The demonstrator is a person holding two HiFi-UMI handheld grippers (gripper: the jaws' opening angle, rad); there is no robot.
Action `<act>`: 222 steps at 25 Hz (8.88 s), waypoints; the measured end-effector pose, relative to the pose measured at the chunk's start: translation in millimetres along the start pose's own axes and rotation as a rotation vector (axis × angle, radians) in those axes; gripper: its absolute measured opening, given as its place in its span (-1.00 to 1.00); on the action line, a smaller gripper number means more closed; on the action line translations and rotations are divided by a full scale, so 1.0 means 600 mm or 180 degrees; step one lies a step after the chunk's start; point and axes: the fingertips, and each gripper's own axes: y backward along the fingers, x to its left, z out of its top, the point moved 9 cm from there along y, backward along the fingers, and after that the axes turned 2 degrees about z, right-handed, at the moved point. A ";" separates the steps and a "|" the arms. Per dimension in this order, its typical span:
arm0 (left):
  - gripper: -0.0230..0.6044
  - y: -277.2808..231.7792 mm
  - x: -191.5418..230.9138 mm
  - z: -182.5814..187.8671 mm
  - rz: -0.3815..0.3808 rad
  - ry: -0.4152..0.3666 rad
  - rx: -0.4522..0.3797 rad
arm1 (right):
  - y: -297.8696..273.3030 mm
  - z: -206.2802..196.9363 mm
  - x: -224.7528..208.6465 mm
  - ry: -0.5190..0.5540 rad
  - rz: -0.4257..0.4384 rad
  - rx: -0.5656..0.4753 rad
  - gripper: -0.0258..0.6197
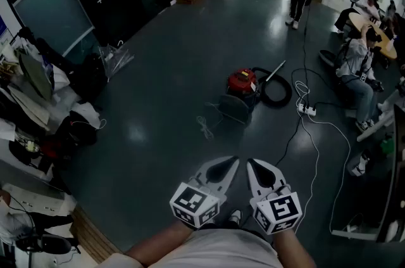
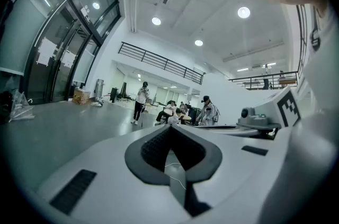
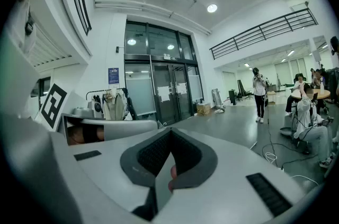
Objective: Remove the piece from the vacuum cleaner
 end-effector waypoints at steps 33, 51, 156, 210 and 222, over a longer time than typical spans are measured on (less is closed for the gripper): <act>-0.91 -0.129 0.013 -0.030 0.0127 -0.0129 0.0062 | -0.025 -0.016 -0.134 0.0028 0.0186 -0.0107 -0.87; -0.91 -0.313 0.276 0.016 -0.0068 -0.0139 0.0108 | -0.314 0.012 -0.254 -0.0027 -0.0077 0.0030 -0.87; -0.90 -0.987 1.035 -0.714 -0.0191 -0.0262 0.1677 | -1.140 -0.917 -0.856 0.1770 0.1462 0.2763 -0.84; -0.90 -0.465 0.441 0.022 0.0306 0.0220 0.0449 | -0.484 -0.059 -0.437 0.0214 0.0262 0.1432 -0.84; -0.91 -0.391 0.421 0.046 0.0113 0.0036 0.0339 | -0.446 -0.044 -0.342 0.0289 0.0100 0.1277 -0.84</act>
